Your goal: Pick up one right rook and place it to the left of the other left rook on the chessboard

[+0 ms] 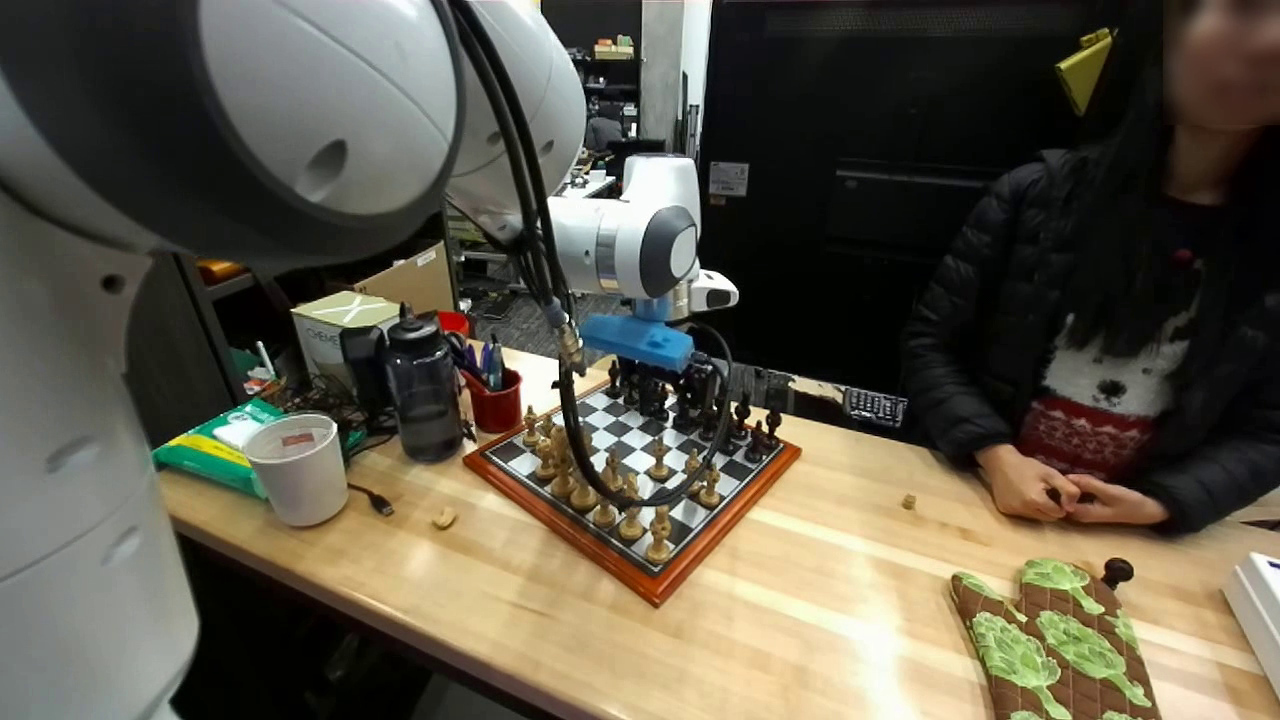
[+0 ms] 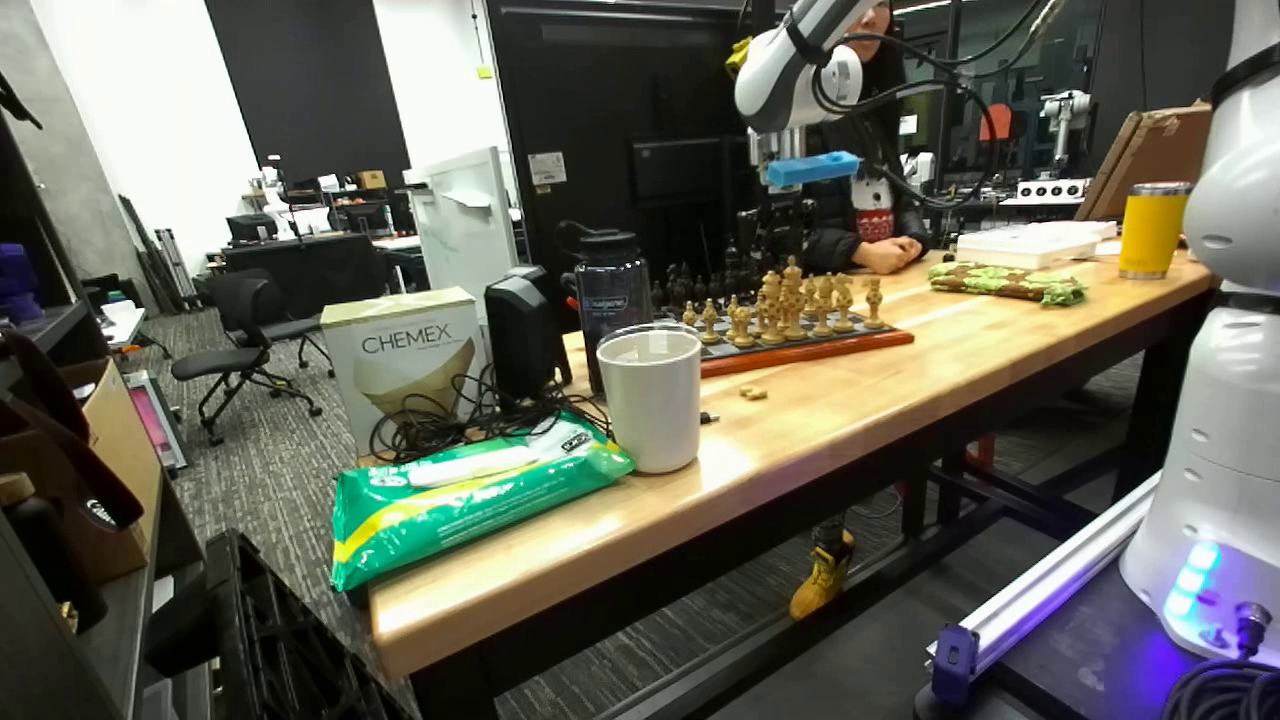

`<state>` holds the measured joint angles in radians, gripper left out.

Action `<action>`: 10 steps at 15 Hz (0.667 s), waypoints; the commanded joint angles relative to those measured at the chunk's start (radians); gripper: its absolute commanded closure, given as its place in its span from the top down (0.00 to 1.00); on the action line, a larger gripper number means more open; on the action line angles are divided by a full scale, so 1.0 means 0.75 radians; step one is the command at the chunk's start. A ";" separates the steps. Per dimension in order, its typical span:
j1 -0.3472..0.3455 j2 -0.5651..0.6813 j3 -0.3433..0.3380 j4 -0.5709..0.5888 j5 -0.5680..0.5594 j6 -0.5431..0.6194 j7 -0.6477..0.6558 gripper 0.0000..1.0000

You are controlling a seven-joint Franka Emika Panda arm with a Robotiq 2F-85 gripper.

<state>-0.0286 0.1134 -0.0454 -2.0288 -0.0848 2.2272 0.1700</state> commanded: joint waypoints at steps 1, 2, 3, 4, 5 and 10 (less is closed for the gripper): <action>0.017 -0.151 0.009 -0.097 -0.025 -0.096 0.024 0.94; 0.021 -0.188 0.011 -0.125 -0.034 -0.131 0.045 0.94; 0.022 -0.227 0.017 -0.156 -0.028 -0.155 0.038 0.99; 0.023 -0.277 0.021 -0.195 -0.023 -0.187 0.041 1.00; 0.023 -0.325 0.028 -0.234 -0.023 -0.208 0.044 1.00; 0.014 -0.533 0.044 -0.394 0.035 -0.273 0.010 1.00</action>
